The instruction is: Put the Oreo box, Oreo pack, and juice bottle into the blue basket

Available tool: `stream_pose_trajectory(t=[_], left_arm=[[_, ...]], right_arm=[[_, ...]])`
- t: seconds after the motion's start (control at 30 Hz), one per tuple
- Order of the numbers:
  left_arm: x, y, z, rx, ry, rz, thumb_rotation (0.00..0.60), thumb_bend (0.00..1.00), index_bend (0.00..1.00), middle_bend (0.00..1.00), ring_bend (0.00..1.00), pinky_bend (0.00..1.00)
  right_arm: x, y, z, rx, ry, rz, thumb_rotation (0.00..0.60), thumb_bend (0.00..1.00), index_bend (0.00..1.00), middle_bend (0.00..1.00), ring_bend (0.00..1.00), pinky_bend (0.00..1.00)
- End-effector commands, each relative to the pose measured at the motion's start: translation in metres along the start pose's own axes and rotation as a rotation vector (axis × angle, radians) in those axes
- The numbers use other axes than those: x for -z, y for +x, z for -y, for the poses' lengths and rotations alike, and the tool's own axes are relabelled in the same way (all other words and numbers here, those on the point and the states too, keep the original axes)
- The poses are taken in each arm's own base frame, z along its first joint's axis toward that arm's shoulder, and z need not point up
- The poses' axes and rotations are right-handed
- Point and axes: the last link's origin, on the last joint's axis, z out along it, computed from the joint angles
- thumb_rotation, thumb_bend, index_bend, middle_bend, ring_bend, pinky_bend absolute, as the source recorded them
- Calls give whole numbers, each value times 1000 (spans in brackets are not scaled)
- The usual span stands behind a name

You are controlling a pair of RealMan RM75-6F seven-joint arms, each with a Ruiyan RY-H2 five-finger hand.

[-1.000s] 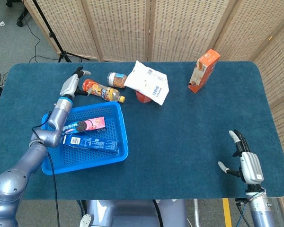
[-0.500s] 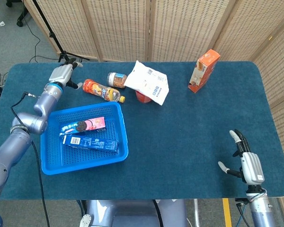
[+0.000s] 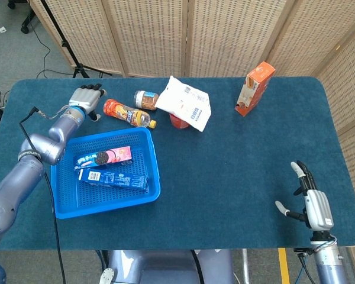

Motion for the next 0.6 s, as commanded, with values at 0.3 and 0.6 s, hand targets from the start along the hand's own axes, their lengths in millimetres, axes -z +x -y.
stream_pose_trajectory(t=[0.3, 0.6], left_arm=[[-14, -14, -34, -27, -21, -12, 600, 326, 174, 0, 0, 86], [-19, -21, -50, -36, -31, -10, 600, 316, 167, 0, 0, 86]], right_arm=[[-2, 0, -6, -33, -20, 9, 600, 234, 0, 0, 0, 464], [-2, 3, -7, -59, -21, 8, 600, 234, 0, 0, 0, 464]])
